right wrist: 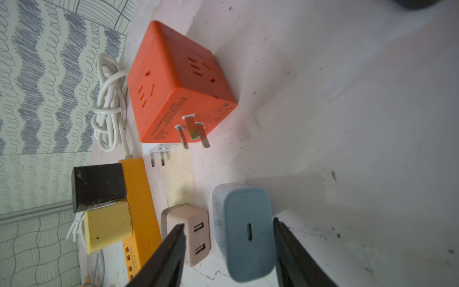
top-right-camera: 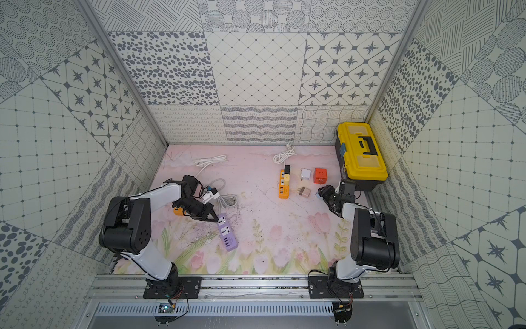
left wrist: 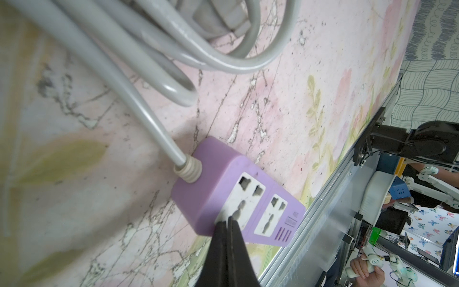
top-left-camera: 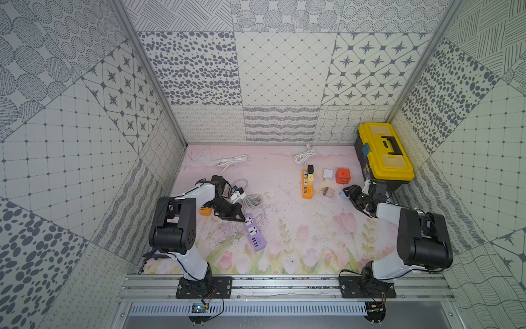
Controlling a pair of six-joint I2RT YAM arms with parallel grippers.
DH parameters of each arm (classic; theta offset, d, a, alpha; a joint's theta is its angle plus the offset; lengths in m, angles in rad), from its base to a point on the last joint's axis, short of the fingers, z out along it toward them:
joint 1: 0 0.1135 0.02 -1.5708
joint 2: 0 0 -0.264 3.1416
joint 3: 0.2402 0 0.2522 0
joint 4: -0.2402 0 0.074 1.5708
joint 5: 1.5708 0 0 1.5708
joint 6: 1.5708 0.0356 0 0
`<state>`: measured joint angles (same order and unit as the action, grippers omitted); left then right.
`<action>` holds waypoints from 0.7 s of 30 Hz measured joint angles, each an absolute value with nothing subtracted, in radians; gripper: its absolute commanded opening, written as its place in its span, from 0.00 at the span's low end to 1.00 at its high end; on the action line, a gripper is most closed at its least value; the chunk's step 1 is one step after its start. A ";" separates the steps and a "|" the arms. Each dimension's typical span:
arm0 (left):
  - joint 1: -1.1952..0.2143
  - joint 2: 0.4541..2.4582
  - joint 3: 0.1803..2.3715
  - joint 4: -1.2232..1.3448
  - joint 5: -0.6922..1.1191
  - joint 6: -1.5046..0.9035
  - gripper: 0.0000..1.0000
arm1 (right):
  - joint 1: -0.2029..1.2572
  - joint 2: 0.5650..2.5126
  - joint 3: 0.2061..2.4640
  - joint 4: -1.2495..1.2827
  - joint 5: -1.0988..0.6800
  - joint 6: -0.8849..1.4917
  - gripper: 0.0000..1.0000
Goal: Pull the plug off the socket
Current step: Place the plug at the center of the board.
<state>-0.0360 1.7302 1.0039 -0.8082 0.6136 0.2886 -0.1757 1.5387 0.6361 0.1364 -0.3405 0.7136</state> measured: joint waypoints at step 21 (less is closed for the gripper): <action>-0.036 1.507 1.047 -0.815 0.566 0.337 0.18 | 0.438 1.009 0.748 -0.313 -0.047 0.499 0.74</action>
